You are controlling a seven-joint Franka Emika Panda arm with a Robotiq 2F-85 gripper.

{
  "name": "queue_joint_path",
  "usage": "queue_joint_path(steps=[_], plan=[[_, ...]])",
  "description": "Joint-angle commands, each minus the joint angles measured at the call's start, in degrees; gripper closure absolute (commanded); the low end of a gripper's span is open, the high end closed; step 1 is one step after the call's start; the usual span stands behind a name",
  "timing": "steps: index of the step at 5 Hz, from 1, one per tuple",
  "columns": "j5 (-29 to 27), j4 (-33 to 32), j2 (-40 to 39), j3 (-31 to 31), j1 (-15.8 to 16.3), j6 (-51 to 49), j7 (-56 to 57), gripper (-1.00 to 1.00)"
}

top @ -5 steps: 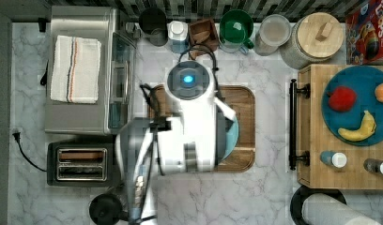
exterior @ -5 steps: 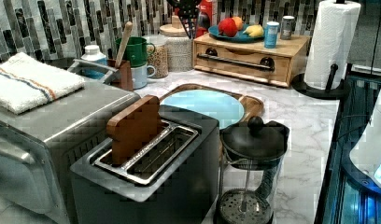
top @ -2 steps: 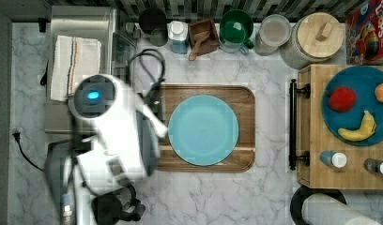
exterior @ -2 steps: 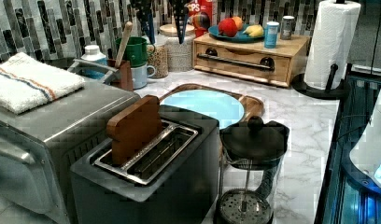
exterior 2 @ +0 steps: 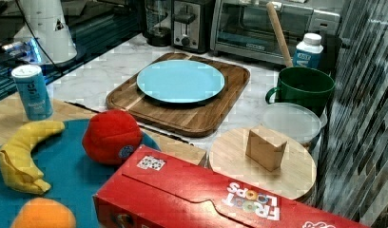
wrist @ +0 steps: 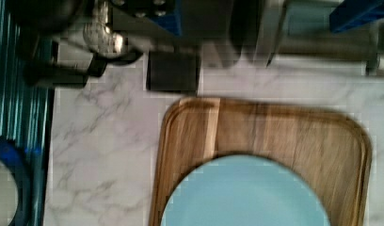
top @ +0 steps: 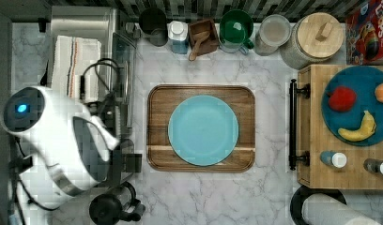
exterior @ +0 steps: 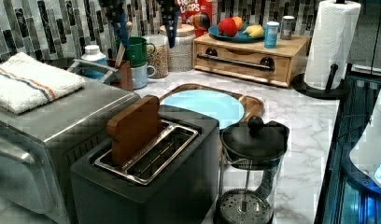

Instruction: Pick up the toast.

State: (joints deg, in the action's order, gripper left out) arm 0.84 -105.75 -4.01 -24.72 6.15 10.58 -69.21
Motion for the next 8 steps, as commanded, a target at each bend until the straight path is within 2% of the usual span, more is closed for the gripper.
queue_joint_path(steps=[1, 2, 3, 4, 7, 8], plan=[[-4.6, 1.7, 0.6, -2.6, 0.8, 6.1, -9.8, -1.0], [-6.7, 4.6, -0.9, -3.0, 2.1, 3.5, -13.2, -1.0], [-9.0, 4.6, -2.3, -3.6, 2.8, 3.9, -16.0, -1.0], [-8.2, 4.2, -3.8, -4.6, 4.2, 5.1, -18.7, -1.0], [-13.5, -4.8, -1.3, -6.4, 4.8, 11.0, -16.4, -1.0], [-12.6, -5.6, -2.0, -6.9, 5.0, 11.9, -18.2, -1.0]])
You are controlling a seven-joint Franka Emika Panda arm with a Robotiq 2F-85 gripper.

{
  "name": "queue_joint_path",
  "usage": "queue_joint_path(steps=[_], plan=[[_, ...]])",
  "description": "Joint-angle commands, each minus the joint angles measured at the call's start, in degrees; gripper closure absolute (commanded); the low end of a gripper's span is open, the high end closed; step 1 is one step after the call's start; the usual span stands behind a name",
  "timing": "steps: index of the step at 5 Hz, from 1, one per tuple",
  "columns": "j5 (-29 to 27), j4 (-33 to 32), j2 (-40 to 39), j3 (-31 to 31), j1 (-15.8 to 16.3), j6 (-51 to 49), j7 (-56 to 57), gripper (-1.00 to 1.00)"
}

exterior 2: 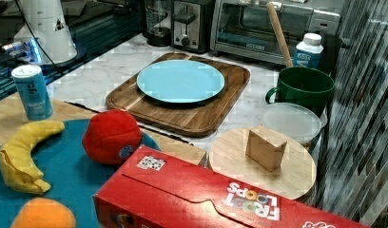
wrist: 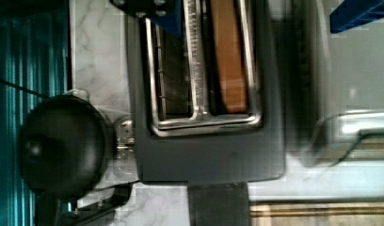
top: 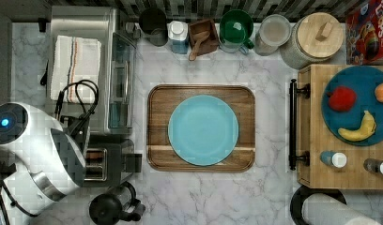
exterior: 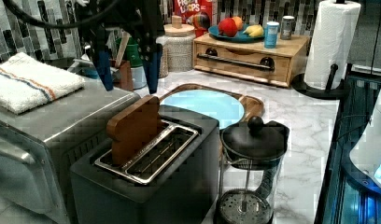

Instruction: Pick up the toast.

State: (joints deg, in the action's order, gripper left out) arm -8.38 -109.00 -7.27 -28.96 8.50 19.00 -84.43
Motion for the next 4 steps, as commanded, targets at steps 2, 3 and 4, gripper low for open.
queue_joint_path(steps=[2, 3, 4], plan=[[-2.9, -2.3, 1.8, 0.3, 5.6, 2.7, -3.3, 1.0], [-1.4, -0.8, 0.8, -1.3, 3.9, 1.9, -4.5, 1.0], [-0.7, 2.5, -1.0, -0.7, 3.9, 0.1, -5.8, 1.0]])
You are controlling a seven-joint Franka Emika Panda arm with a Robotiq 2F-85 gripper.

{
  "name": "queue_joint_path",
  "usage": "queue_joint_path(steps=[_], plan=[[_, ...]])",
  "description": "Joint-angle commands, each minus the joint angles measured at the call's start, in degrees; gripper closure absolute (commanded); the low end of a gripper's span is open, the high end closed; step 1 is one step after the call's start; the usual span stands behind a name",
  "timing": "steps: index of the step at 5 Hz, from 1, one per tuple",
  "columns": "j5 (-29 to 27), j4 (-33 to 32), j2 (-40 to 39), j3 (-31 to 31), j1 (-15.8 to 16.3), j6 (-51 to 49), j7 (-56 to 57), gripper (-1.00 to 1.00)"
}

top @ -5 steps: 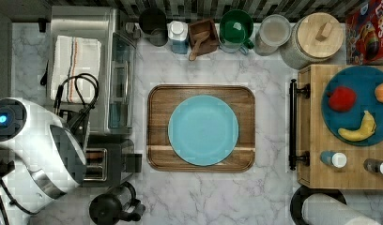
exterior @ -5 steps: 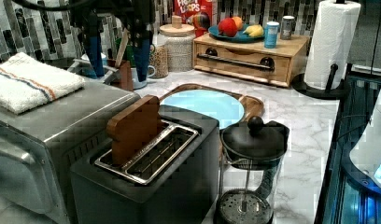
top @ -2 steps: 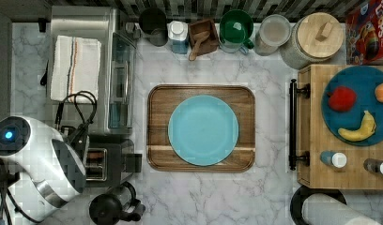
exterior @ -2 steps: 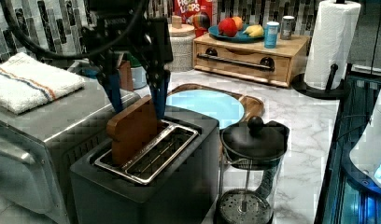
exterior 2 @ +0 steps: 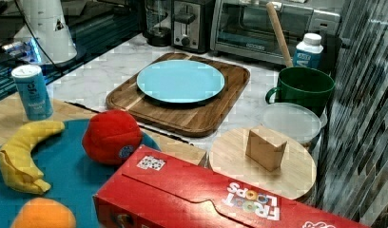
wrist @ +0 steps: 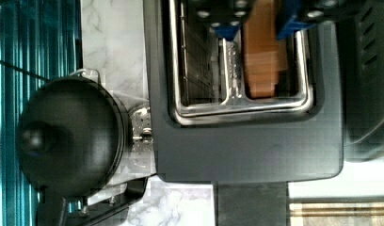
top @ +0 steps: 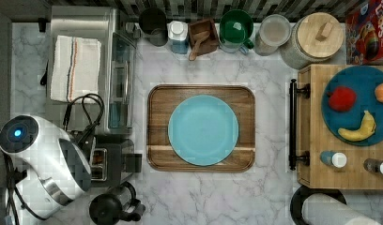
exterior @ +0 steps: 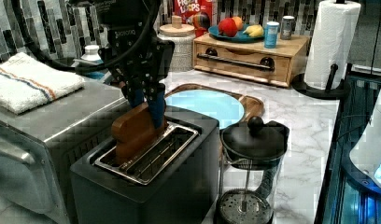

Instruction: Pick up the toast.

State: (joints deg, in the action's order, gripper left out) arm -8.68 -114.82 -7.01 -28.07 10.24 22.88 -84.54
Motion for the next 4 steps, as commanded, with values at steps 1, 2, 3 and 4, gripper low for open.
queue_joint_path(steps=[1, 2, 3, 4], plan=[[2.3, 9.2, -1.7, -1.4, 2.2, -3.1, -6.1, 1.0], [4.7, 9.7, 0.0, -0.8, 1.1, -1.3, -4.6, 1.0], [3.8, 11.4, 2.2, 0.3, -1.0, -1.1, -1.2, 1.0], [3.0, 14.7, 3.4, 1.9, -3.0, -2.7, 2.0, 1.0]])
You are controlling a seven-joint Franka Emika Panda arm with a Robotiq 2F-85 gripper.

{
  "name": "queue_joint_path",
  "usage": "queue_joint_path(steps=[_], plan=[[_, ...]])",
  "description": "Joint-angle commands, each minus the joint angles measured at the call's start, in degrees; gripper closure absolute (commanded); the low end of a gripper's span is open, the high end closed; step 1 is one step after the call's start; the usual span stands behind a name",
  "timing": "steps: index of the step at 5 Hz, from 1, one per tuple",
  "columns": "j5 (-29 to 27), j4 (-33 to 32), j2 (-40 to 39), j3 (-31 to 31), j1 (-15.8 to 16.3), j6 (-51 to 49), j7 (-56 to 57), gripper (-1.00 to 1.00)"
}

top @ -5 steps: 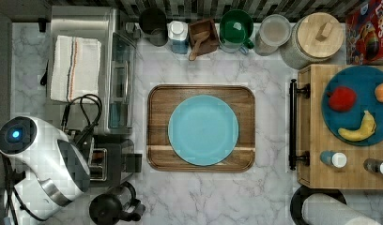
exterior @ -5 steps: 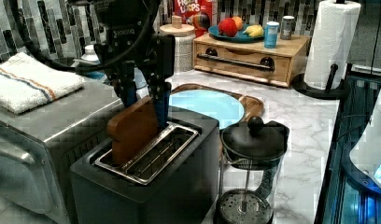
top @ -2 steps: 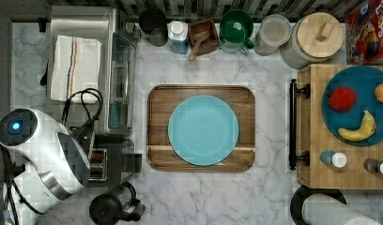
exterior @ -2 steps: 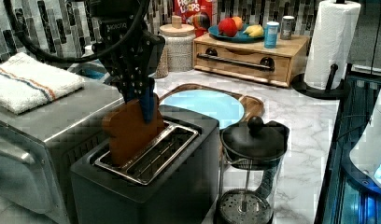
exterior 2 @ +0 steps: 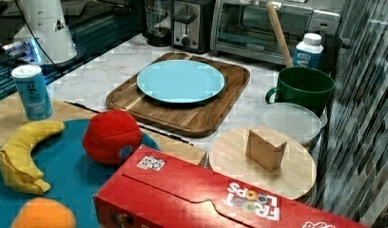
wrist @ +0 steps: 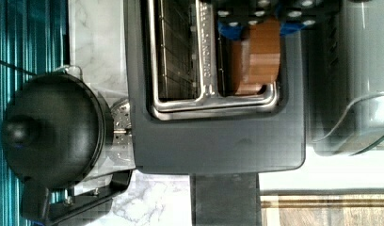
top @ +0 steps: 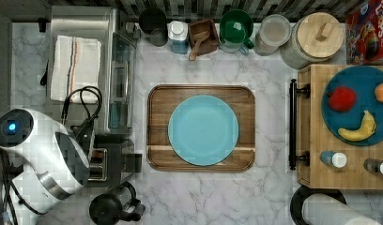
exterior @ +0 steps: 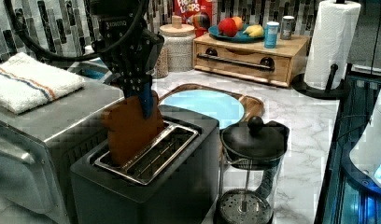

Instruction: Pick up the toast.

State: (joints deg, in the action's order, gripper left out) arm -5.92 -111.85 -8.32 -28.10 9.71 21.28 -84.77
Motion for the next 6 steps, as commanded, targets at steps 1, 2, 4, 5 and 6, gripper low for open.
queue_joint_path(steps=[1, 2, 4, 5, 6], plan=[[-3.9, 16.8, 3.5, 3.9, -4.9, -4.7, 5.6, 1.0], [-3.5, 21.6, 1.7, 5.0, -6.5, -8.2, 7.4, 1.0], [-5.8, 22.3, 4.0, 9.7, -8.9, -9.7, 15.5, 1.0], [-3.2, 18.2, 5.9, 10.7, -10.2, -10.2, 18.8, 1.0], [-1.2, 5.7, 11.8, 11.8, -10.8, -4.0, 24.0, 1.0]])
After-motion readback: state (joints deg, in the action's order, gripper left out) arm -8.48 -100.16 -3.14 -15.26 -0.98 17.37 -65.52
